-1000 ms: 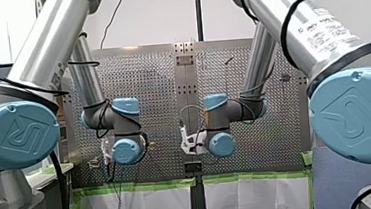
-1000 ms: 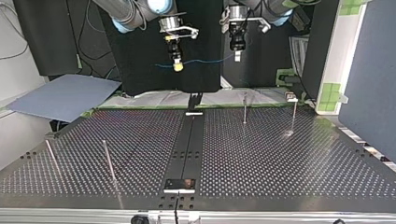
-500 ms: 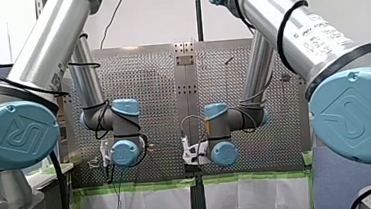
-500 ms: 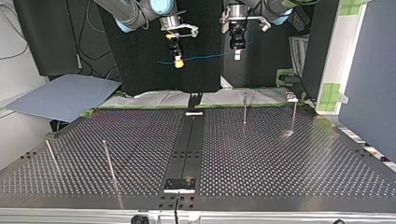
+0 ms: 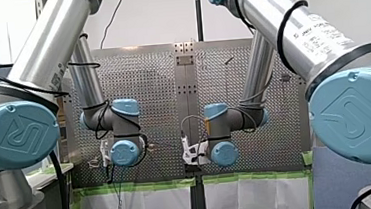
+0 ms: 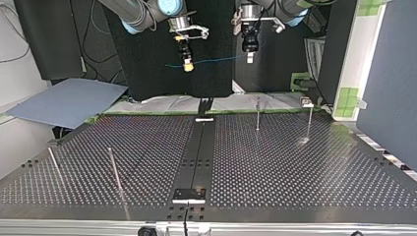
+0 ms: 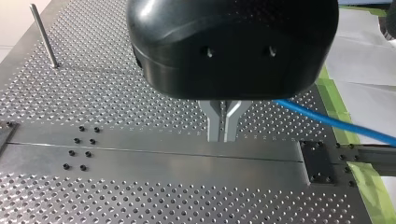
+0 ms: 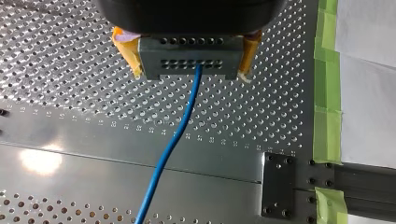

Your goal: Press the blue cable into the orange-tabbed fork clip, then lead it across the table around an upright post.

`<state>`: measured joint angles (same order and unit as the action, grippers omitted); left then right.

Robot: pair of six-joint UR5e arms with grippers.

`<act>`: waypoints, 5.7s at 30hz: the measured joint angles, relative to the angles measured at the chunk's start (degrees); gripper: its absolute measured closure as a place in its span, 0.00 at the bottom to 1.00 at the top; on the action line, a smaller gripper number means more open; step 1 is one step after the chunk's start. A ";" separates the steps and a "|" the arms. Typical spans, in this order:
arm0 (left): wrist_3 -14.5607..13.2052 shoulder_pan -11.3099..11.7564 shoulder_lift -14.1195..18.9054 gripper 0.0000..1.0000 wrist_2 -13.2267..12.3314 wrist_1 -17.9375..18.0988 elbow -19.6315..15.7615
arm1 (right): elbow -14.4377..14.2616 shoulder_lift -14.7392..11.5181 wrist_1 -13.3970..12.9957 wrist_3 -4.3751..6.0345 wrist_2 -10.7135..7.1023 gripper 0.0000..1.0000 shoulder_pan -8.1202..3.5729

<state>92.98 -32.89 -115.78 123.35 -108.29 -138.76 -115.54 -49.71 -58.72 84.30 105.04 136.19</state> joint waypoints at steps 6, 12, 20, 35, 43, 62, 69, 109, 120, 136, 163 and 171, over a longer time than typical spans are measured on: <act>0.00 0.00 0.00 1.00 0.00 0.00 0.00 | 0.00 0.00 0.00 0.00 0.00 1.00 0.00; 0.33 0.23 -1.00 1.00 -1.10 -0.77 1.07 | 0.76 -0.98 0.99 0.79 0.98 1.00 -0.94; 3.79 0.21 1.19 1.00 -4.75 -2.37 3.07 | 1.85 -4.67 4.64 4.23 2.41 1.00 -1.87; 11.12 6.51 3.96 1.00 -12.40 4.03 -3.81 | 3.07 -3.82 -0.06 9.93 -1.17 1.00 -2.65; 12.98 10.36 0.24 1.00 -16.30 7.90 -3.85 | 5.12 -1.44 -1.65 10.02 -2.46 1.00 -2.74; 10.84 20.33 -9.73 1.00 -22.84 15.84 0.21 | 13.93 8.04 0.10 10.20 -4.89 1.00 -1.78; 10.60 24.00 -13.40 1.00 -25.01 15.68 0.46 | 16.55 11.53 1.65 10.74 -5.97 1.00 -1.60; 14.23 31.58 -23.36 1.00 -31.80 4.85 13.63 | 28.89 16.86 11.36 9.95 -6.58 1.00 -2.54; 16.42 32.60 -23.35 1.00 -32.40 1.30 17.82 | 29.46 16.87 11.44 9.76 -6.59 1.00 -2.77; 17.12 33.97 -23.30 1.00 -34.58 -1.50 19.99 | 30.36 16.88 11.49 9.54 -6.69 1.00 -3.26; 17.78 35.91 -23.29 1.00 -37.73 -6.27 24.69 | 31.27 16.87 12.29 8.97 -6.77 1.00 -3.82; 17.71 36.02 -23.25 1.00 -39.94 -7.81 26.15 | 31.73 16.88 12.49 8.86 -6.85 1.00 -3.95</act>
<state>110.70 3.13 -139.03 83.41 -116.10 -112.61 -83.81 -32.84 -46.23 93.16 98.19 132.24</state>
